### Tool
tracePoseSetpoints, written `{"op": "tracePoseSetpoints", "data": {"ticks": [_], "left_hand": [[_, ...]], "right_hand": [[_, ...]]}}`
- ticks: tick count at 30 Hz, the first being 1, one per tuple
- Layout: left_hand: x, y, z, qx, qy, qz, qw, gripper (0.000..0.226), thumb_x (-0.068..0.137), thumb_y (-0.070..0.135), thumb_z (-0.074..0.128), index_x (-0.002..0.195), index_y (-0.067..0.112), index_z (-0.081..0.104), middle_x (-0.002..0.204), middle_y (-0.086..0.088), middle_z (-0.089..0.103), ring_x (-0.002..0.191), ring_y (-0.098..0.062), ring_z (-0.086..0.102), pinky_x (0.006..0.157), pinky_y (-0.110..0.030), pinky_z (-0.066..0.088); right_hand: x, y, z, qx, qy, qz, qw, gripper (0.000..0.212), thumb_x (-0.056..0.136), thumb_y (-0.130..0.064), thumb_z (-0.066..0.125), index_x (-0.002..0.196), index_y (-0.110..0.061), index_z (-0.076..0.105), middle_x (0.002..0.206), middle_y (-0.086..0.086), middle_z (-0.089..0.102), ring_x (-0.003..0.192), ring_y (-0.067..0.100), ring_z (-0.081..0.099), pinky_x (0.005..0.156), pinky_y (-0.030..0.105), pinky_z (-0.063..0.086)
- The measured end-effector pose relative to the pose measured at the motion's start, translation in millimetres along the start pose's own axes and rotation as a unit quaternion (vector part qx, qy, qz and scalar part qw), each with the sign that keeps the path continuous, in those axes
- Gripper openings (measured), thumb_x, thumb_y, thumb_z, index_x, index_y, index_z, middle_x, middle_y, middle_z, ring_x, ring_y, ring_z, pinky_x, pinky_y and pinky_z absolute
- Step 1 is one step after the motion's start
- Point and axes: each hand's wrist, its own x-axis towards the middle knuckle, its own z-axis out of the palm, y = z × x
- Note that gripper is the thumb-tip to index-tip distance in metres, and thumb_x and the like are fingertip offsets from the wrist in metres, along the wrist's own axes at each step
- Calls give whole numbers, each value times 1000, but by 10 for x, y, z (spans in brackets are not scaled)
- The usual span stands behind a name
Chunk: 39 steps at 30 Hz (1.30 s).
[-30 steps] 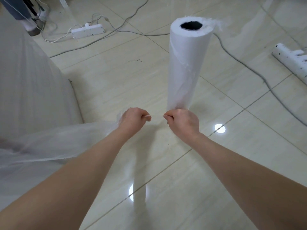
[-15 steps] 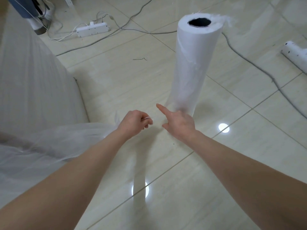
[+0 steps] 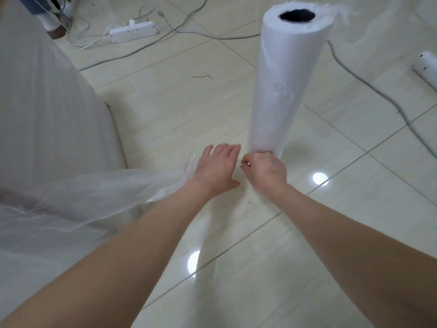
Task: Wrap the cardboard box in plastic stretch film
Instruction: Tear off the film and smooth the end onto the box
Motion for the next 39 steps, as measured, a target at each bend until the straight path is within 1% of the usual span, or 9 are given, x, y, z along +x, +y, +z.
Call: {"op": "tracePoseSetpoints", "data": {"ticks": [3,7,16,22,26,30,32,35,39], "left_hand": [[146,63,29,-64,-51,-74,994,63,85,46,61,139,23,40,133,1,55,127,-20,45,106,-36,28],[190,-26,58,-159,-47,-159,973,23,92,34,56,103,19,69,107,-6,68,101,-27,60,75,-29,42],[-15,-527,100,-280,-3,-255,926,14,86,27,66,89,17,76,84,-7,72,88,-25,65,77,-29,49],[-171,-719,139,-291,17,-295,910,13,86,22,66,86,14,76,78,-7,70,84,-24,64,75,-29,49],[-194,-625,102,-312,-13,-220,924,11,86,22,66,80,16,74,64,4,63,61,-9,55,62,-21,43],[-209,-568,56,-334,-18,-182,925,12,86,23,66,74,20,70,56,10,58,55,-5,50,52,-13,38],[-228,-575,50,-337,-14,-171,926,12,85,22,66,75,20,70,55,11,57,52,-2,49,49,-8,36],[-228,-589,56,-341,-9,-161,926,11,86,21,66,77,17,72,55,12,56,50,0,48,49,-5,36],[-208,-661,58,-347,26,-203,915,11,87,21,65,83,14,73,65,5,62,58,-5,52,60,-16,42]], "right_hand": [[1,21,-13,13,-3,8,1000,22,94,-35,48,104,-31,68,105,2,66,103,24,58,70,28,39],[-17,50,-13,9,-1,6,1000,23,95,-35,47,102,-30,68,100,3,65,97,24,59,65,29,37],[-49,78,-23,0,1,23,1000,26,95,-29,45,98,-24,70,97,5,67,90,28,62,64,28,38],[-77,25,-31,-8,8,17,1000,25,95,-28,45,103,-25,68,100,5,68,93,29,63,64,27,37],[-93,-110,32,-1,28,-48,998,38,93,-34,48,130,-38,43,93,8,68,91,31,62,65,32,36],[4,-262,139,-29,-39,-51,998,58,94,-36,50,142,-43,19,99,8,65,94,30,61,67,30,35],[46,-218,158,-24,-66,-19,997,48,95,-31,50,139,-36,33,110,9,63,104,31,58,73,31,38],[51,-153,207,-8,-58,29,998,24,96,-21,45,110,-21,64,109,12,63,107,31,56,75,29,39],[2,-159,229,23,-48,61,997,25,96,-17,44,99,-17,68,102,11,65,100,29,60,74,28,44]]}}
